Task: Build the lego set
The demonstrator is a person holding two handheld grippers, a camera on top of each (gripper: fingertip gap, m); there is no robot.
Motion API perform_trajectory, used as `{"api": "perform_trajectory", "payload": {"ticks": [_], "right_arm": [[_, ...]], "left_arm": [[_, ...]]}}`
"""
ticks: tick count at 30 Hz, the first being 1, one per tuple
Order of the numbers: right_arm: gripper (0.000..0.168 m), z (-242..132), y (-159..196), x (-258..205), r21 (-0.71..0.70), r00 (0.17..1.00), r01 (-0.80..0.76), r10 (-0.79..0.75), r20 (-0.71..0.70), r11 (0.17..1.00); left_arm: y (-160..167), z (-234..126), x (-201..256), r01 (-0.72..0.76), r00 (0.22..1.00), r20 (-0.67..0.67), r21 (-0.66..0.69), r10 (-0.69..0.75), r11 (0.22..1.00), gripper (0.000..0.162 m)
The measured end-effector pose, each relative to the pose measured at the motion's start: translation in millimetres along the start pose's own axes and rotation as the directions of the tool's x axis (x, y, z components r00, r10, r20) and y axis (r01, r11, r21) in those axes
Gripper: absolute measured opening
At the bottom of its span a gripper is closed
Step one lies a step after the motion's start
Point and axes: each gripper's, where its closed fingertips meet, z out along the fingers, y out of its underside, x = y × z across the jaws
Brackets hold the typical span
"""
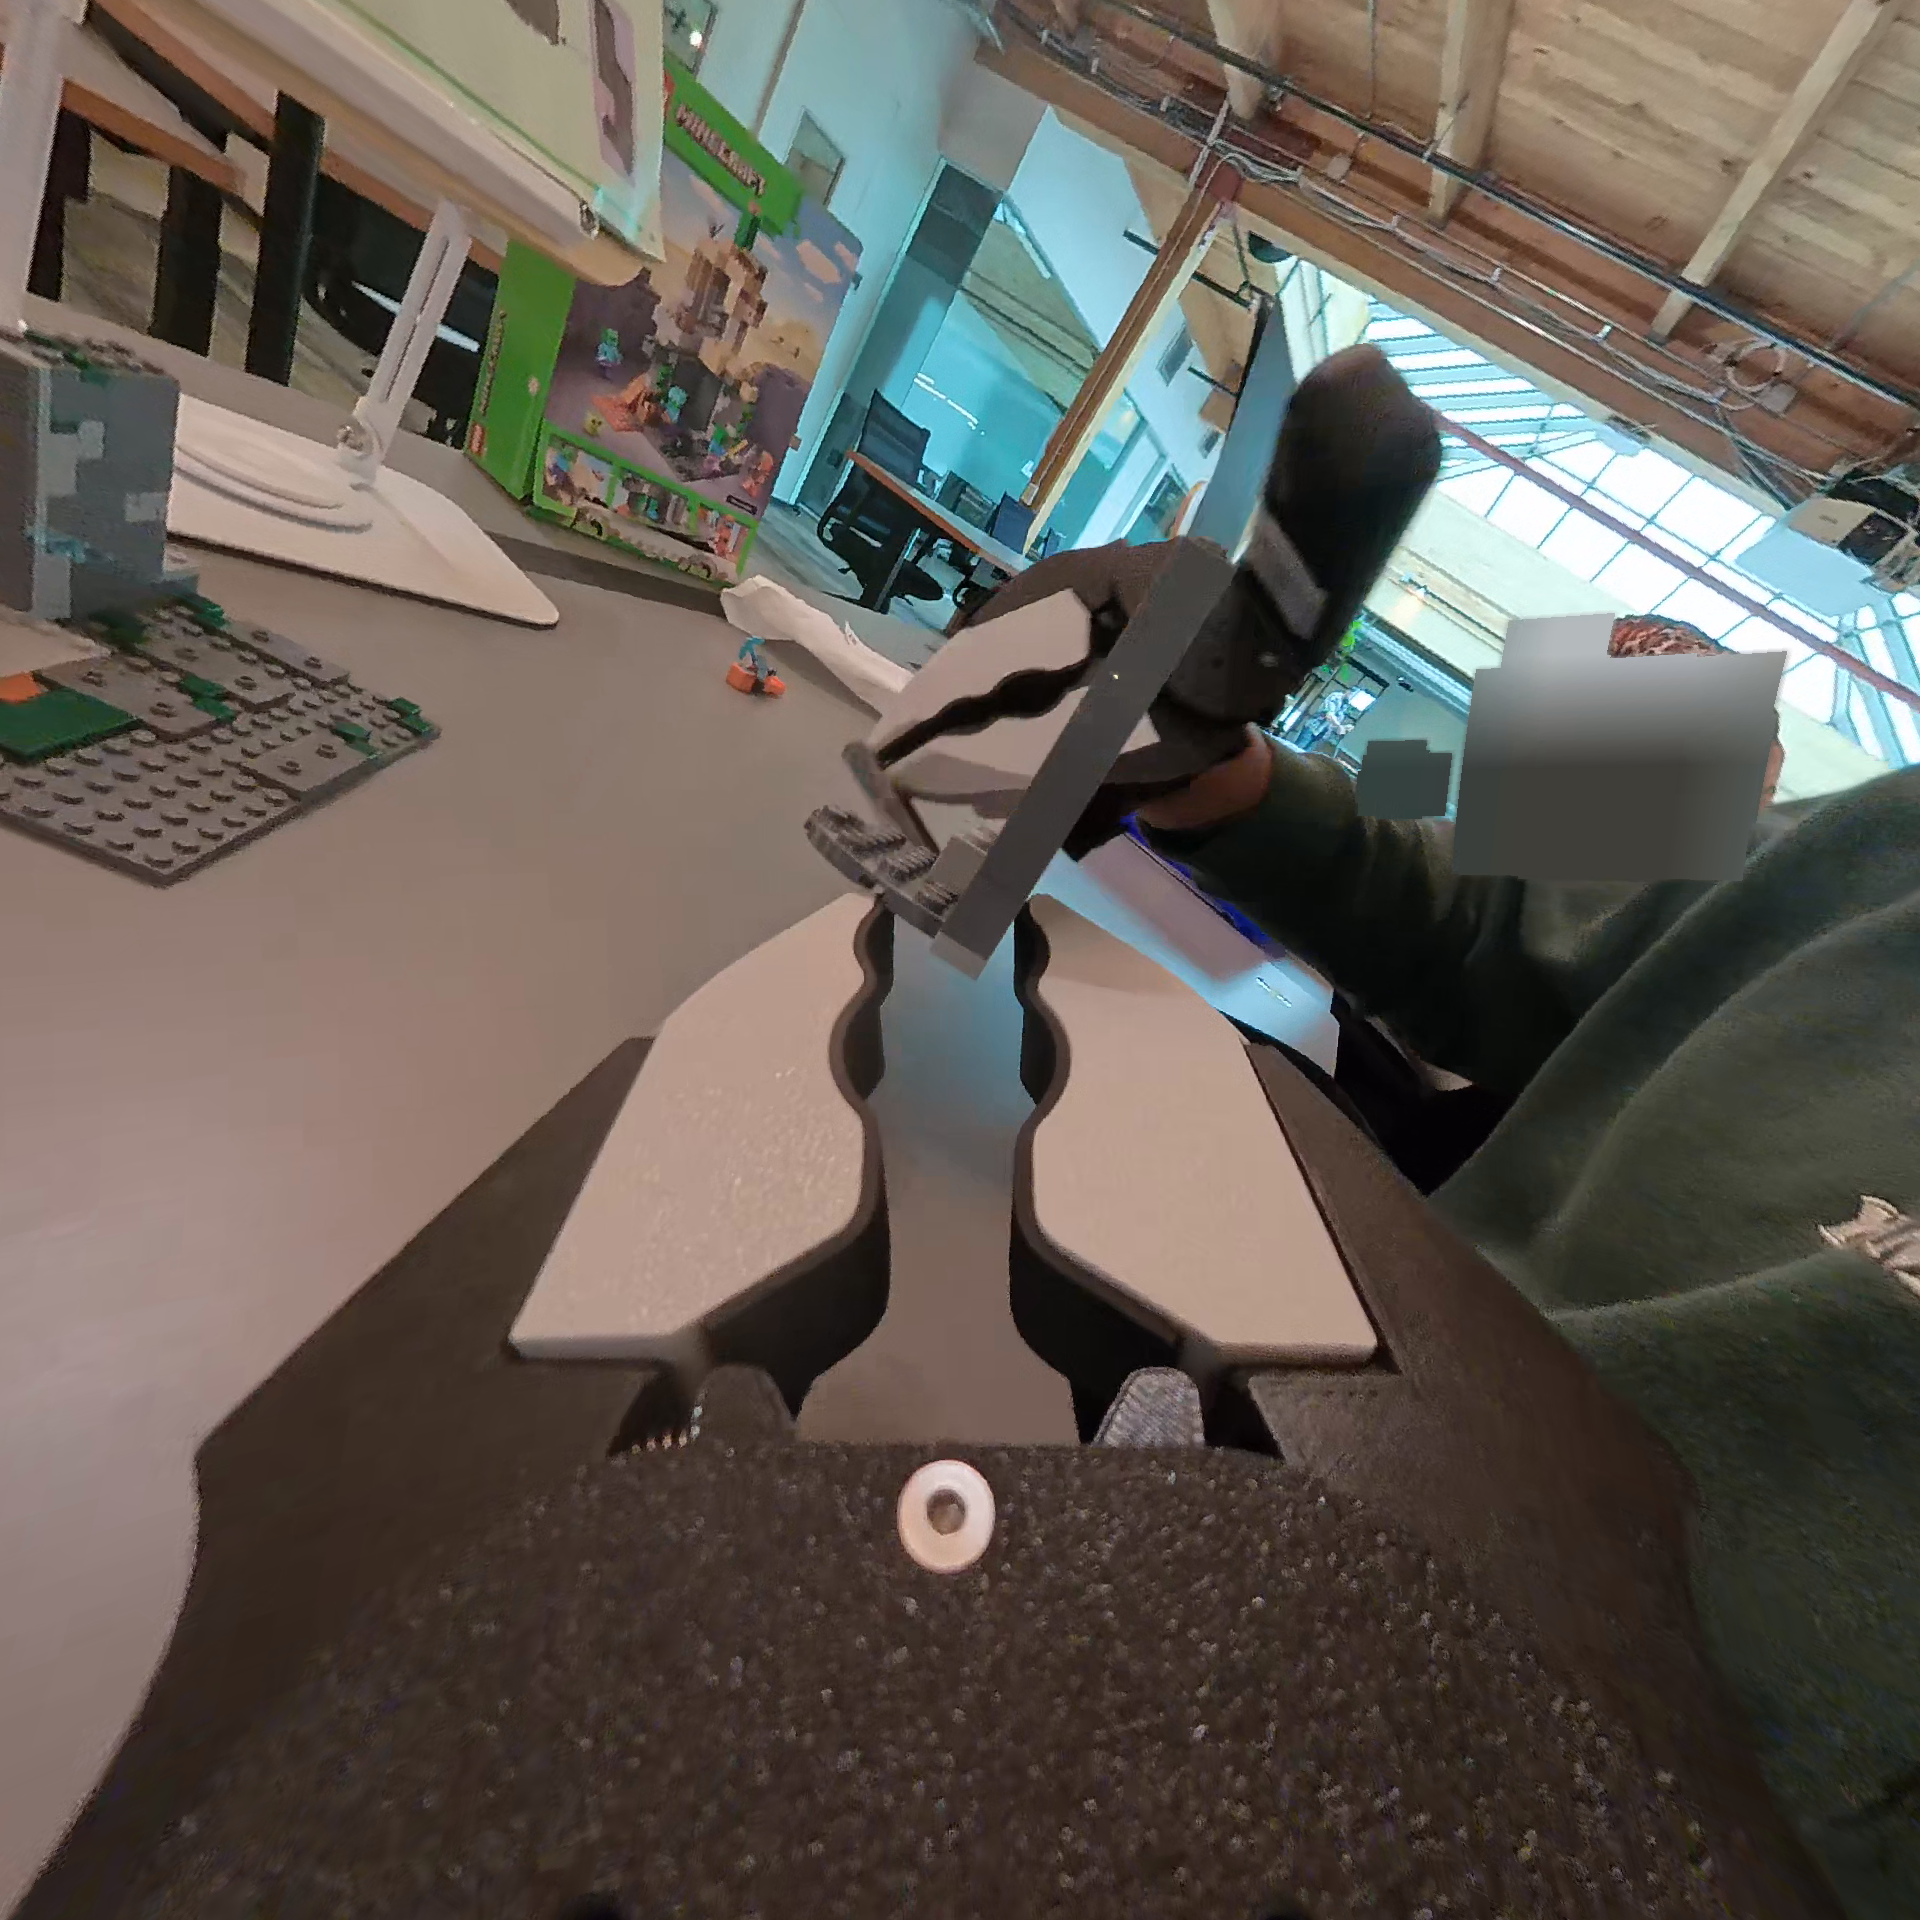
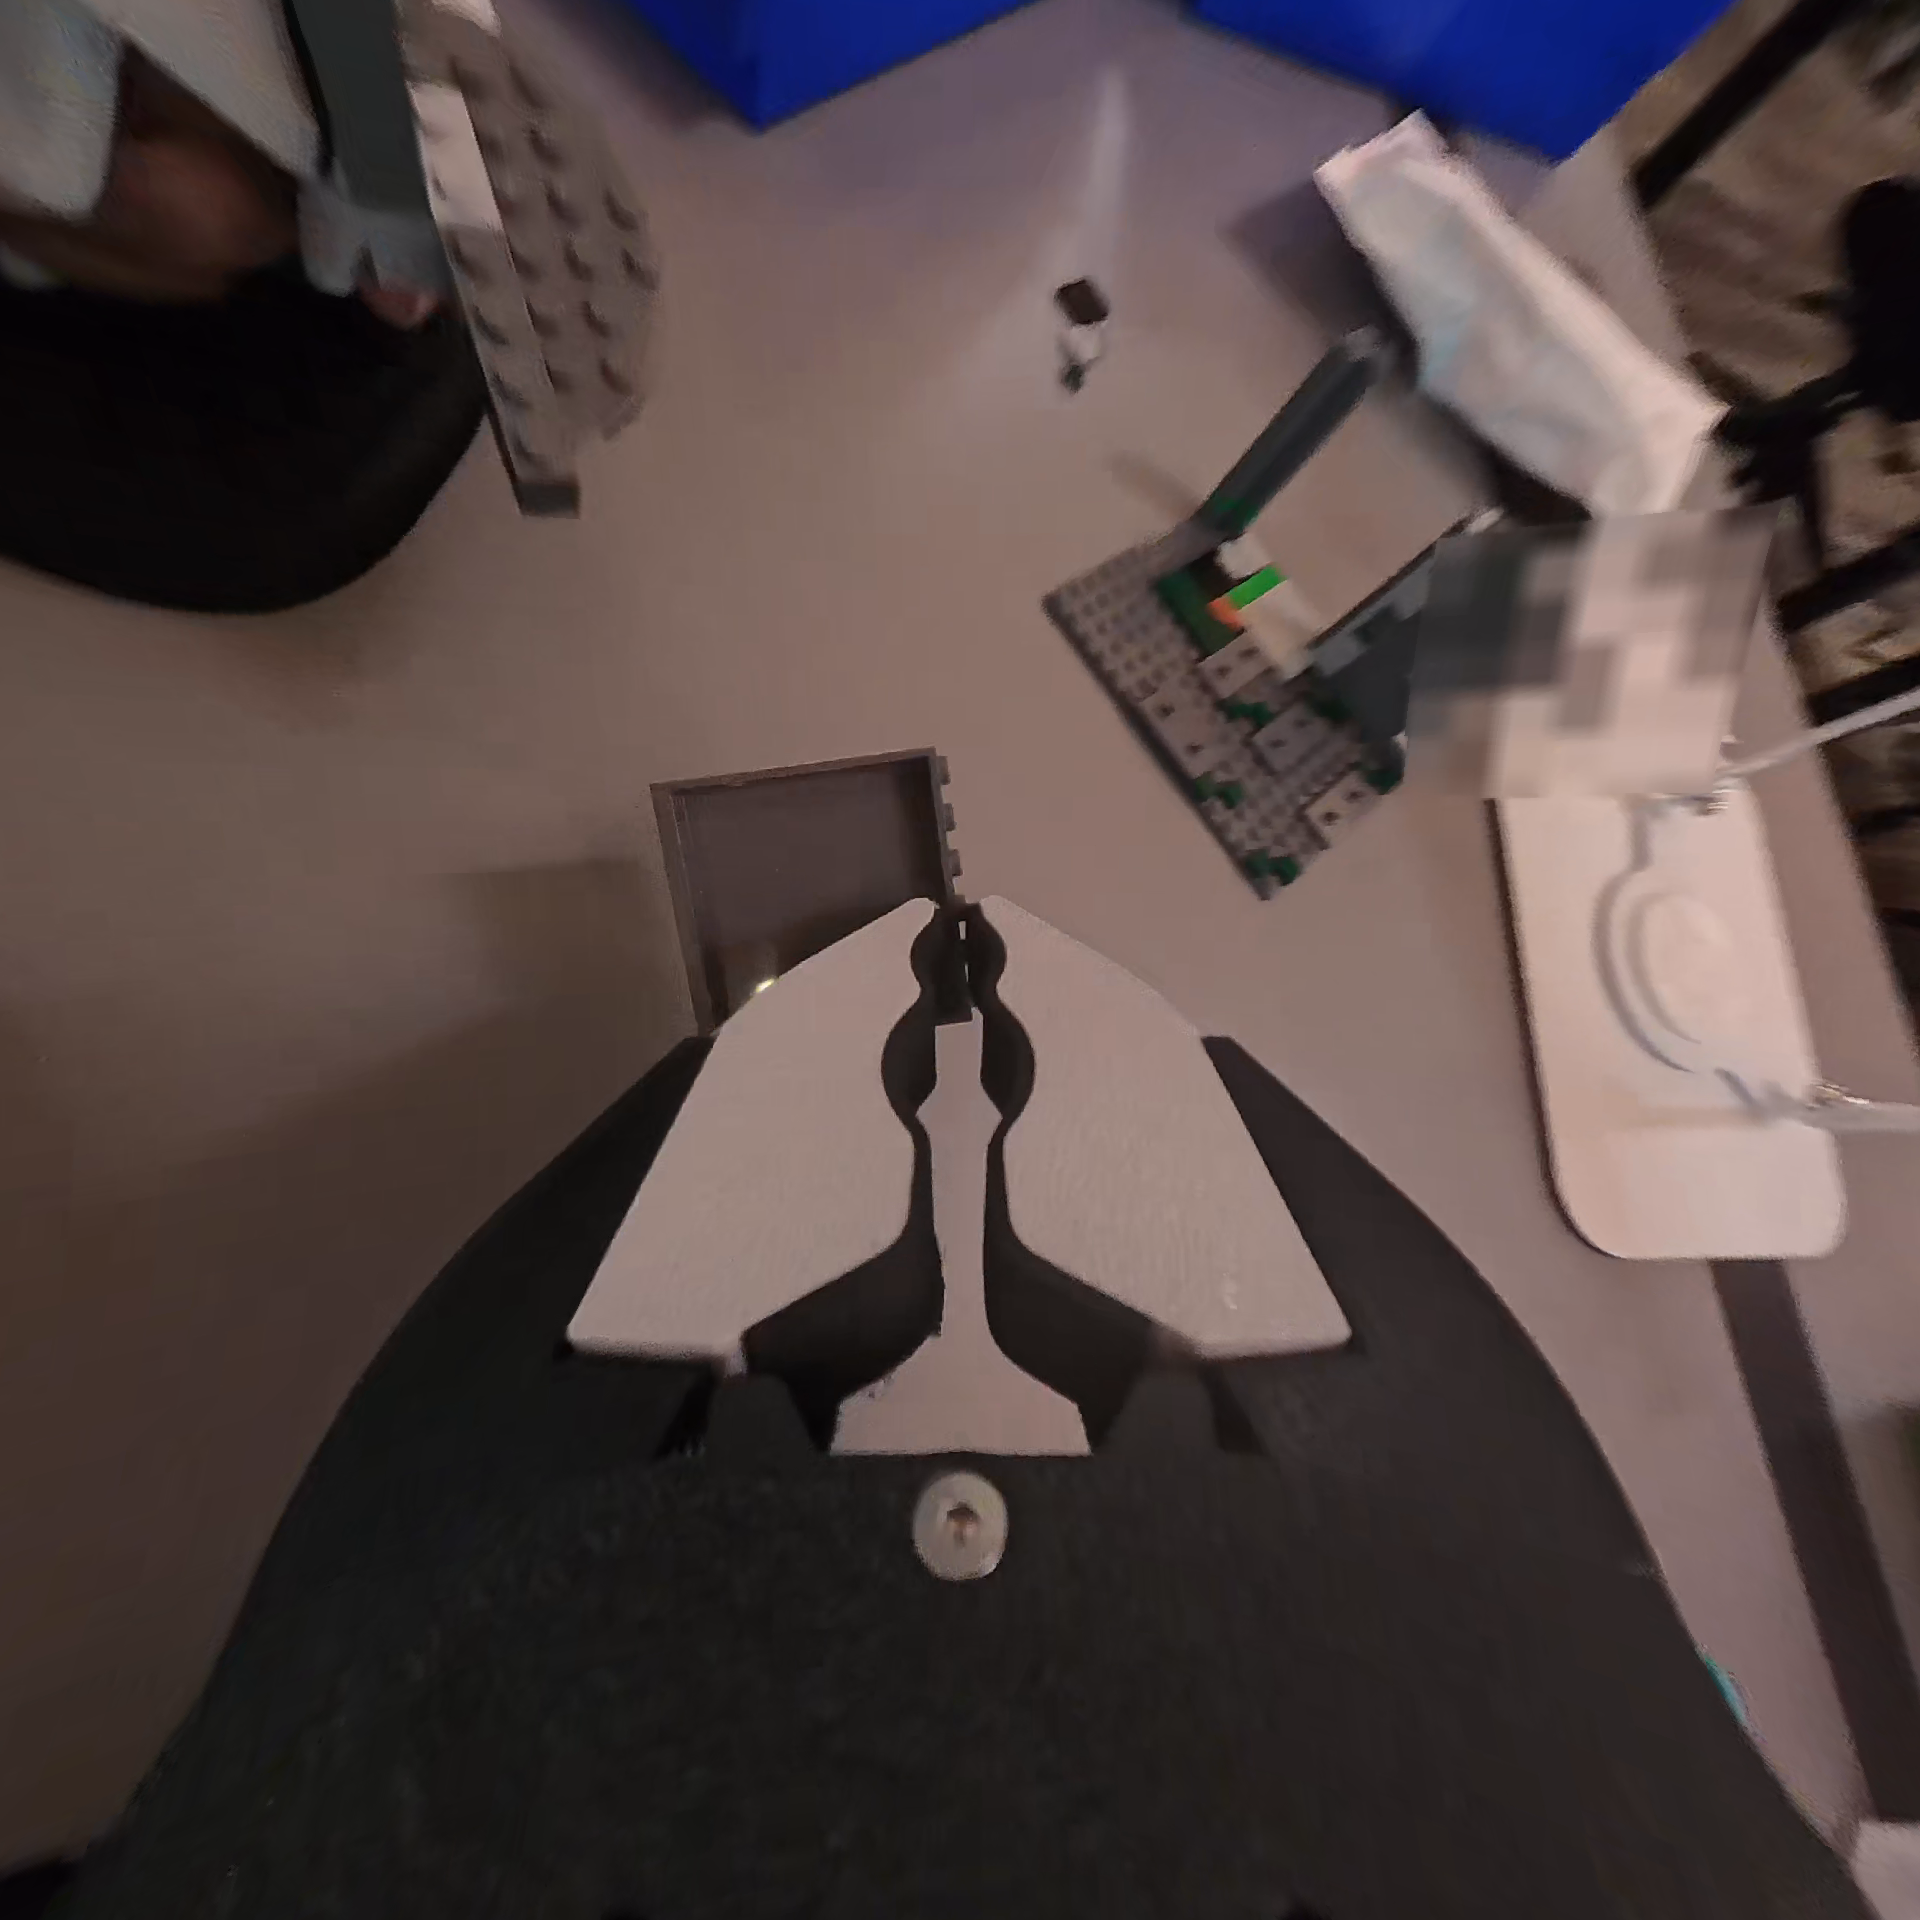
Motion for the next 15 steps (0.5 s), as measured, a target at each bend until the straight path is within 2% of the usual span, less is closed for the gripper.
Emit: {"api": "perform_trajectory", "payload": {"ticks": [6,15], "right_arm": [[0.003,-15,-45,22,0.055,0.98,0.052,-0.041,-0.193,0.997],[0.002,-23,-105,20,0.072,0.887,0.32,-0.272,-0.373,0.945]], "left_arm": [[0,17,-6,0.057,0.997,0.042,0.001,-0.057,0.998,0.021],[-22,31,-1,0.061,0.996,0.056,0.108,-0.067,0.992,0.022]]}}
